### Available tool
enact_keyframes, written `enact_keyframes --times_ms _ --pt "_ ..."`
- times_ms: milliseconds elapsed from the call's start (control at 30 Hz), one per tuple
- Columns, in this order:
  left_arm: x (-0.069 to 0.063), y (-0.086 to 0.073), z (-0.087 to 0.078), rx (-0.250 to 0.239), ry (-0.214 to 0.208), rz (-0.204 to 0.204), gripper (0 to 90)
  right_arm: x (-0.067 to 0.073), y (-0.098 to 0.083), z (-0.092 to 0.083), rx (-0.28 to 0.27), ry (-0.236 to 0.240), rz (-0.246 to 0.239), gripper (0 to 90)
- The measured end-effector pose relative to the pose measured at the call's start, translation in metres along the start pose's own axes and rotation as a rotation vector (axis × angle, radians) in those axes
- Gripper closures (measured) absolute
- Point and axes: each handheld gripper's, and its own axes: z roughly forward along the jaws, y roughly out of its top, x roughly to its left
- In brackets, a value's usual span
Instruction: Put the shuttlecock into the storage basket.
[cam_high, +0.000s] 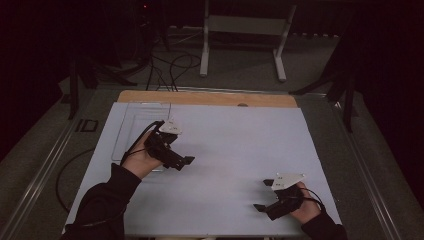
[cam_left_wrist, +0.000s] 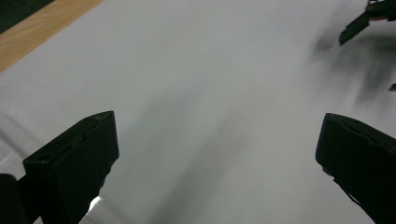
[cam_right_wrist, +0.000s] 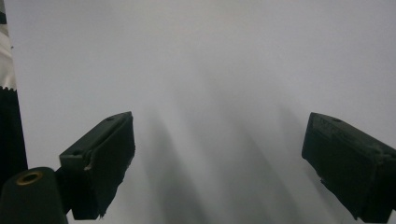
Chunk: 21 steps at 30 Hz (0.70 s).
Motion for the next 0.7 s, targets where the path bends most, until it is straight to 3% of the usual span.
enact_keyframes --times_ms 400,700 --pt "-0.021 0.002 0.017 0.017 -0.036 0.058 0.1 0.000 0.000 0.000 0.002 -0.001 -0.003 9.4" --pt "-0.027 0.001 0.025 0.012 -0.065 0.083 0.1 0.001 0.000 0.001 0.001 -0.003 -0.007 9.4"
